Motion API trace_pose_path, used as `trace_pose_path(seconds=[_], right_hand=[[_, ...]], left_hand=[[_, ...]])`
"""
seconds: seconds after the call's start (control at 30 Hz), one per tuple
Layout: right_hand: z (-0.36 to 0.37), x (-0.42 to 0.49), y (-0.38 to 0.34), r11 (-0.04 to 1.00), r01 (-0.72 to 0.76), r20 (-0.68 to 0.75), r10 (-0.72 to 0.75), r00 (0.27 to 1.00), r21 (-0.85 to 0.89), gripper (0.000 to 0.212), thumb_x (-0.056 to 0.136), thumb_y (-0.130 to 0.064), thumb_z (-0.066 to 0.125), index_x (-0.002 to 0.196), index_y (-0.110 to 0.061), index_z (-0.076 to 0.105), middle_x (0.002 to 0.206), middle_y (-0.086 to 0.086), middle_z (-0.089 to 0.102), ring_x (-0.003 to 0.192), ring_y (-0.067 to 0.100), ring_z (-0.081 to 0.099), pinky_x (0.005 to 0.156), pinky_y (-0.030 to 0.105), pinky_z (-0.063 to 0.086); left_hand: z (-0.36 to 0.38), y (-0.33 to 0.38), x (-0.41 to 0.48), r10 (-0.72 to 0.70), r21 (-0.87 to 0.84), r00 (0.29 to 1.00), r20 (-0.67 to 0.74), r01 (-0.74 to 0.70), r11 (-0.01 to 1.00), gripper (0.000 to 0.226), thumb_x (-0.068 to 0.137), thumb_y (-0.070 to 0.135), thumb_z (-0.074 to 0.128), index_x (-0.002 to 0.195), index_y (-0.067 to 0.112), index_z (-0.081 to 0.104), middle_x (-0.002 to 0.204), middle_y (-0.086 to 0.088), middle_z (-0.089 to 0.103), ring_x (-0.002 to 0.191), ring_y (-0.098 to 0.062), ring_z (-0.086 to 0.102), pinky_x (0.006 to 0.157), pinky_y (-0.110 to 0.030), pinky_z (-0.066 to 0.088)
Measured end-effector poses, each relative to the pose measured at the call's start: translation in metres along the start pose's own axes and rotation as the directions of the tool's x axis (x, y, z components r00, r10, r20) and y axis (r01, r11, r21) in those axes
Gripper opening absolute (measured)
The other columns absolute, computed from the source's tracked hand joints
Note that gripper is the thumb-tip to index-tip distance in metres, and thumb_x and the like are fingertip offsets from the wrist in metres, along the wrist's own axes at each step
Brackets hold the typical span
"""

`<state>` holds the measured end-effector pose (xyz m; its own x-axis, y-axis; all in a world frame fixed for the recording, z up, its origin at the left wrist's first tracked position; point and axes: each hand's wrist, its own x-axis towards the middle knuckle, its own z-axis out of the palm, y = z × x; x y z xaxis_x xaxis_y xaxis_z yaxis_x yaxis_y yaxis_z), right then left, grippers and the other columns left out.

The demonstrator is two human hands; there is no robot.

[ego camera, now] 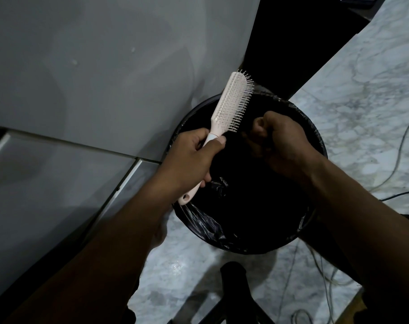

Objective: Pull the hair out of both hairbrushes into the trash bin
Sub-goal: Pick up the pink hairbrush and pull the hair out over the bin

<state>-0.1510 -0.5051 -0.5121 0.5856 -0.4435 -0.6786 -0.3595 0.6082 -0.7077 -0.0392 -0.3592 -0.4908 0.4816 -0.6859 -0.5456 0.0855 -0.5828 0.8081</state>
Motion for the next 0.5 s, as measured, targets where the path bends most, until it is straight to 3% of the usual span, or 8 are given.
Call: trace_pose_path(seconds=[0.07,0.13,0.2,0.27,0.37,0.43,0.5], right_hand=[[-0.004,0.0,-0.002,0.997,-0.035,-0.053,0.038,0.998,0.063,0.031,0.081,-0.012,0.029,0.05,-0.018,0.029,0.048,0.001,0.019,0.048,0.017,0.013,0.057,0.04,0.005],[-0.008,0.002,-0.003,0.998,-0.056,-0.148,0.057,0.987,0.01,0.031,0.078,-0.014,0.035,0.047,-0.02,0.031,0.048,0.001,0.021,0.043,0.016,0.015,0.053,0.038,0.009],[-0.012,0.005,0.001,0.974,-0.11,-0.288,0.05,0.956,-0.196,0.038,0.08,-0.012,0.042,0.043,-0.022,0.037,0.044,-0.001,0.028,0.036,0.016,0.022,0.047,0.03,0.017],[-0.017,0.01,0.01,0.883,-0.174,-0.352,0.01,0.936,-0.436,0.034,0.084,-0.016,0.047,0.05,-0.015,0.051,0.044,0.0,0.041,0.036,0.016,0.035,0.047,0.027,0.03],[-0.02,0.015,0.022,0.717,-0.187,-0.268,0.0,0.963,-0.672,0.019,0.087,-0.024,0.056,0.077,-0.012,0.067,0.064,0.001,0.06,0.055,0.017,0.053,0.061,0.028,0.044],[-0.015,0.014,0.02,0.77,-0.139,-0.222,-0.004,0.975,-0.623,0.012,0.09,-0.021,0.059,0.083,-0.016,0.068,0.071,0.0,0.063,0.061,0.015,0.056,0.06,0.026,0.046],[-0.01,0.011,0.013,0.928,-0.122,-0.206,0.051,0.977,-0.352,0.012,0.092,-0.025,0.063,0.091,-0.016,0.072,0.083,0.003,0.071,0.074,0.018,0.064,0.07,0.03,0.051]], left_hand=[[0.0,-0.001,0.001,-0.003,0.009,1.0,-0.029,0.004,1.0,0.021,0.102,0.027,0.058,0.084,0.018,0.064,0.037,0.007,0.046,0.032,-0.009,0.049,0.036,-0.021,0.042],[-0.001,-0.003,0.002,-0.006,0.019,0.998,-0.062,0.007,1.0,0.021,0.103,0.028,0.057,0.085,0.019,0.064,0.036,0.007,0.046,0.032,-0.007,0.049,0.035,-0.021,0.042],[-0.002,-0.003,0.003,-0.004,0.028,0.996,-0.091,0.006,1.0,0.021,0.103,0.029,0.057,0.087,0.018,0.065,0.036,0.008,0.047,0.032,-0.007,0.05,0.035,-0.02,0.042],[-0.002,-0.004,0.004,-0.004,0.032,0.994,-0.11,0.007,0.999,0.021,0.103,0.028,0.058,0.087,0.016,0.065,0.036,0.008,0.048,0.031,-0.006,0.049,0.035,-0.019,0.042],[-0.001,-0.005,0.004,0.013,0.053,0.994,-0.109,-0.007,0.999,0.02,0.102,0.027,0.059,0.086,0.016,0.064,0.037,0.008,0.049,0.031,-0.006,0.048,0.034,-0.02,0.041],[0.0,-0.006,0.003,0.027,0.084,0.994,-0.105,-0.018,0.996,0.021,0.102,0.027,0.06,0.085,0.016,0.064,0.038,0.008,0.049,0.032,-0.007,0.048,0.034,-0.021,0.041],[0.0,-0.007,0.002,0.053,0.133,0.992,-0.112,-0.037,0.99,0.024,0.101,0.03,0.061,0.089,0.011,0.066,0.04,0.008,0.05,0.036,-0.011,0.05,0.038,-0.026,0.044]])
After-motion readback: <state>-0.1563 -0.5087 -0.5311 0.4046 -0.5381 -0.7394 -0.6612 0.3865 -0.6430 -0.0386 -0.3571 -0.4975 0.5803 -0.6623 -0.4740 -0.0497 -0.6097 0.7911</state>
